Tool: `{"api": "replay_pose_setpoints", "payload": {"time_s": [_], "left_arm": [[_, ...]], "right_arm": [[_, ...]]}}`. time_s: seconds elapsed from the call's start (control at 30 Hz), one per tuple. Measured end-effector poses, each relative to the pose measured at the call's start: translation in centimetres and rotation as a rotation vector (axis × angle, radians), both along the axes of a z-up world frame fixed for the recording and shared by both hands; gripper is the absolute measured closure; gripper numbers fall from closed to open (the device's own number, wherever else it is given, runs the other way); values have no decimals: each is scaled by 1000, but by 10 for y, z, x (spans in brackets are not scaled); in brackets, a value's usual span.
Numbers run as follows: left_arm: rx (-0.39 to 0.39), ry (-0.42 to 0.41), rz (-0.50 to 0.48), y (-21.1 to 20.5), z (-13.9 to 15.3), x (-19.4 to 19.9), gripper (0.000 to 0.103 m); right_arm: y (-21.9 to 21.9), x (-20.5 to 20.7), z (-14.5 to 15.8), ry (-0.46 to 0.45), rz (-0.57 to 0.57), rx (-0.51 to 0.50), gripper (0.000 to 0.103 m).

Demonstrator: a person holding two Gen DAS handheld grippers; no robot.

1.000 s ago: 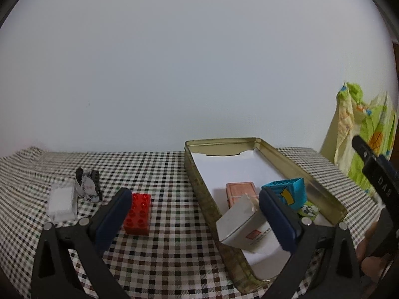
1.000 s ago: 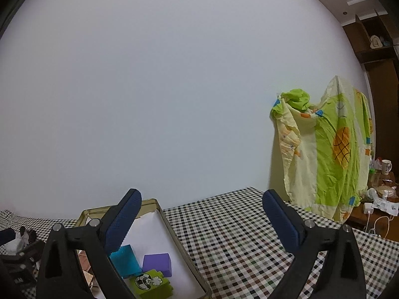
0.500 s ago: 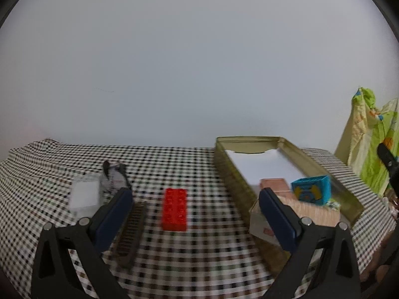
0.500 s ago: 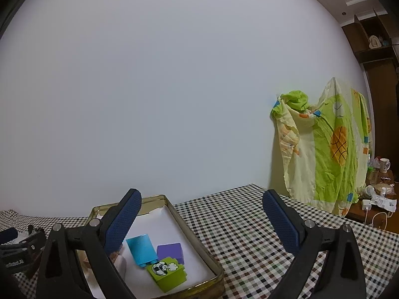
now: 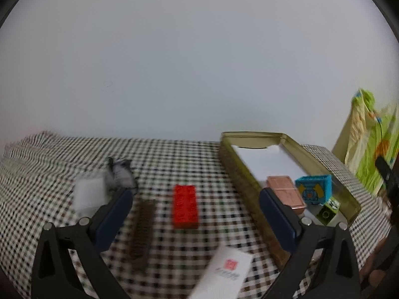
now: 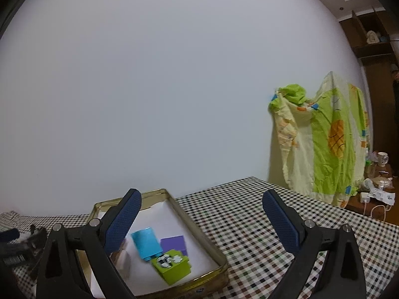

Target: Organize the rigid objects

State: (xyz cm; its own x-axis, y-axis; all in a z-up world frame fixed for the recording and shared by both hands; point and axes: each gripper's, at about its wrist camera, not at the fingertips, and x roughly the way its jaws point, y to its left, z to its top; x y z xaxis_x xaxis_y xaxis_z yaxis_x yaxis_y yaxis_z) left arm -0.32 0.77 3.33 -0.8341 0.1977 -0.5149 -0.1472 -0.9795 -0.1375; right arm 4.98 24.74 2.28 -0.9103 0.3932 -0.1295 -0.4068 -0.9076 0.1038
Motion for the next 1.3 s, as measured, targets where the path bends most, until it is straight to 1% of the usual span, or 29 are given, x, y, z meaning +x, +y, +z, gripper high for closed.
{"api": "replay_pose_setpoints", "payload": {"time_s": [0.07, 0.13, 0.17, 0.23, 0.33, 0.4, 0.43, 0.47, 0.5, 0.53, 0.57, 0.6, 0.67, 0.7, 0.73, 0.8, 0.83, 0.9, 1.0, 1.07, 1.1, 1.2, 1.23, 1.3], "left_arm": [[5, -46, 2, -11, -4, 0, 1], [4, -100, -19, -15, -11, 1, 2], [-5, -125, -45, -12, -15, 2, 5], [-46, -158, -113, -4, -21, 6, 12], [-104, -191, -223, 8, -27, 18, 14], [-139, -206, -248, 12, -30, 25, 24], [-153, -224, -258, 14, -33, 25, 35], [-152, -236, -272, 16, -35, 26, 37], [-133, -242, -296, 18, -35, 27, 38], [-147, -265, -316, 23, -38, 26, 43], [-180, -285, -325, 28, -42, 26, 51], [-232, -310, -338, 37, -49, 27, 51], [-287, -264, -348, 46, -51, 33, 51], [-296, -253, -340, 47, -52, 34, 53], [-290, -257, -326, 46, -53, 32, 62], [-242, -264, -305, 44, -54, 28, 62], [-221, -253, -300, 42, -53, 27, 62], [-178, -189, -284, 43, -42, 30, 62], [-81, -79, -290, 46, -16, 36, 62], [-56, -31, -300, 58, 1, 34, 62], [-53, -17, -318, 70, 8, 31, 62], [-64, -14, -364, 116, 17, 11, 62], [-78, -17, -368, 130, 16, 6, 61], [-106, -15, -361, 146, 13, -1, 39]], "right_arm": [[-6, -5, 0, -11, 17, 26, 4], [-12, -8, 0, -17, 34, 49, 4], [-14, -10, 0, -19, 38, 53, 4], [-14, -11, -1, -20, 35, 54, 4], [-15, -10, 0, -16, 40, 52, 4], [-16, -11, 0, -16, 41, 61, 4], [-17, -11, 0, -17, 42, 63, 4], [-18, -12, 1, -17, 41, 65, 4], [-18, -11, 1, -15, 40, 64, 4], [-18, -10, 1, -11, 36, 62, 4], [-17, -9, 2, -4, 32, 59, 4], [-16, -8, 3, 7, 27, 51, 4], [-13, -8, 4, 16, 22, 35, 4], [-10, -10, 5, 16, 17, 23, 4], [-9, -11, 5, 15, 14, 14, 4], [-5, -13, 6, 13, 15, -6, 4], [-3, -13, 7, 15, 11, -11, 4], [-1, -12, 9, 36, -6, -14, 4], [4, -8, 13, 73, -34, -20, 4], [8, -8, 14, 84, -56, -36, 4], [12, -9, 14, 85, -69, -46, 4], [22, -14, 13, 76, -115, -67, 4], [25, -16, 12, 74, -122, -77, 4], [36, -19, 11, 66, -135, -107, 4]]}}
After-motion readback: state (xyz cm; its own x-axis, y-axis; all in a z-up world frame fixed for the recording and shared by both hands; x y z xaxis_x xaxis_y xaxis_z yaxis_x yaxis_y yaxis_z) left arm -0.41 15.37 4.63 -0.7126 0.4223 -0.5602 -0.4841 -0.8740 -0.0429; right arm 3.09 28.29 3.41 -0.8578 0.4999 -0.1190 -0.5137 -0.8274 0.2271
